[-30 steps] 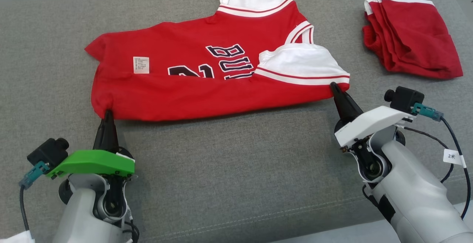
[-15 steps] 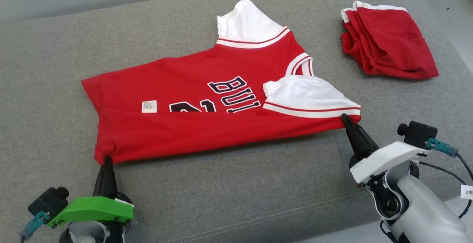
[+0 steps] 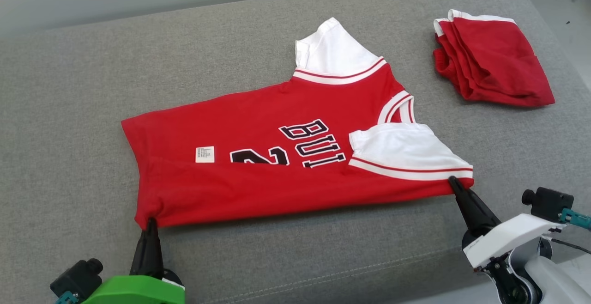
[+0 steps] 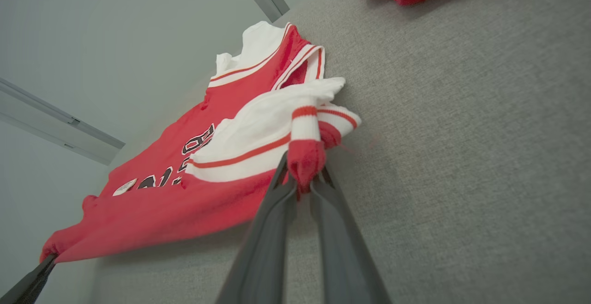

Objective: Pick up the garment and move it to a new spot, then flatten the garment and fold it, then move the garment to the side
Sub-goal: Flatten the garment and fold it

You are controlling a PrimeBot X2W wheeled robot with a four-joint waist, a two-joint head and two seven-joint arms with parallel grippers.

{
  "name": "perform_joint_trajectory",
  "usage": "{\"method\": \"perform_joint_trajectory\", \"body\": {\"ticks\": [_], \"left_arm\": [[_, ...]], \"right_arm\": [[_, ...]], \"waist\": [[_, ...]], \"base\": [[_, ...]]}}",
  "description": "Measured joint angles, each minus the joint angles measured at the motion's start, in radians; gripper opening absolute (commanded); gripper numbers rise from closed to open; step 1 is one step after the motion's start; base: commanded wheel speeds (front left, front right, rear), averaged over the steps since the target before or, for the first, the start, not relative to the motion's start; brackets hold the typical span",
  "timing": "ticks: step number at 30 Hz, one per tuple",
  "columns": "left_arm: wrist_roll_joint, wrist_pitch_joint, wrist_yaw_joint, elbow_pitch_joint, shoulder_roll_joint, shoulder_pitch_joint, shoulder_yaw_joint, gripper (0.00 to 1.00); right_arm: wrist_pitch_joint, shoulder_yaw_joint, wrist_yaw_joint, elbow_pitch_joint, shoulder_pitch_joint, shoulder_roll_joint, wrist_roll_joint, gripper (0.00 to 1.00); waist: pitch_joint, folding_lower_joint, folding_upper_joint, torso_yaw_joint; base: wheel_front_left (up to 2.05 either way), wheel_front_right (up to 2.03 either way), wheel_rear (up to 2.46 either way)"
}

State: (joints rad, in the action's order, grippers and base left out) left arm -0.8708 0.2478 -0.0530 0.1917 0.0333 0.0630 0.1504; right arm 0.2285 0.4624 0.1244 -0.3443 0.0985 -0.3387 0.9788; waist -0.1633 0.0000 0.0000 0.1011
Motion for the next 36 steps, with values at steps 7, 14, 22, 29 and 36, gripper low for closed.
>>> {"method": "perform_joint_trajectory", "body": {"ticks": [7, 14, 22, 29, 36], "left_arm": [[0.016, -0.02, -0.027, -0.045, 0.002, 0.089, 0.014, 0.0], [0.022, -0.05, -0.039, -0.042, 0.006, 0.112, 0.023, 0.0], [0.051, -0.09, -0.046, -0.004, 0.024, 0.117, 0.046, 1.0], [0.073, -0.12, -0.055, 0.001, 0.032, 0.119, 0.044, 1.0], [0.088, -0.133, -0.066, 0.002, 0.072, 0.148, -0.013, 1.0]], "right_arm": [[-0.045, 0.007, -0.021, 0.041, -0.08, -0.025, 0.025, 0.0], [-0.071, 0.014, -0.043, 0.046, -0.093, -0.028, 0.039, 0.0], [-0.099, 0.036, -0.056, 0.018, -0.092, -0.011, 0.036, 1.0], [-0.097, 0.032, -0.074, -0.014, -0.091, -0.007, 0.031, 1.0], [-0.057, -0.001, -0.118, -0.017, -0.089, -0.057, -0.018, 1.0]], "waist": [[0.015, 0.0, 0.0, -0.021], [0.027, 0.0, 0.0, -0.02], [0.039, 0.0, 0.0, -0.004], [0.044, 0.0, 0.0, 0.001], [0.043, 0.0, 0.0, -0.001]], "base": [[0.0, 0.0, 0.0], [0.0, 0.0, 0.0], [0.0, 0.0, 0.0], [0.0, 0.0, 0.0], [0.0, 0.0, 0.0]]}}
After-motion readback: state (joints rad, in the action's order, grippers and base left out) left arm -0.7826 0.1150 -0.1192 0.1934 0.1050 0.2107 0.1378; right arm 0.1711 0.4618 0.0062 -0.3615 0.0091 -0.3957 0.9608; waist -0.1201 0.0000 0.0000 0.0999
